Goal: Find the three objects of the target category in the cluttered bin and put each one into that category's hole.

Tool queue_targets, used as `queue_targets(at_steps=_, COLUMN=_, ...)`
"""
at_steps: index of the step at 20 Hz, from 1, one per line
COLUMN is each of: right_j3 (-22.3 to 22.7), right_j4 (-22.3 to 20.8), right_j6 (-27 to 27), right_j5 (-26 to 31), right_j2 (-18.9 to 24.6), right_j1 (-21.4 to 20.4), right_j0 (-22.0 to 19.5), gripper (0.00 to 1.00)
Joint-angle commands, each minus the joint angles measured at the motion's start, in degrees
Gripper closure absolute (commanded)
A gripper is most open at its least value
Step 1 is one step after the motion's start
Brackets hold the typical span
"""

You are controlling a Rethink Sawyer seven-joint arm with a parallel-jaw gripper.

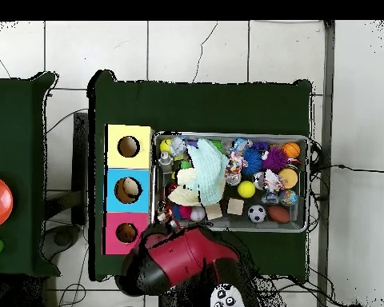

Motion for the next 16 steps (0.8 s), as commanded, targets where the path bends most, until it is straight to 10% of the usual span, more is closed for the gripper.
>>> queue_targets(at_steps=1, right_j3=3.78, right_j4=3.9, right_j6=16.01, right_j5=-2.2, right_j2=-6.94, right_j1=2.14, right_j0=2.78, gripper=1.0)
queue_targets(at_steps=16, right_j3=7.74, right_j4=13.18, right_j6=21.82, right_j5=-10.57, right_j2=-15.84, right_j1=4.84, right_j0=17.98, gripper=1.0)
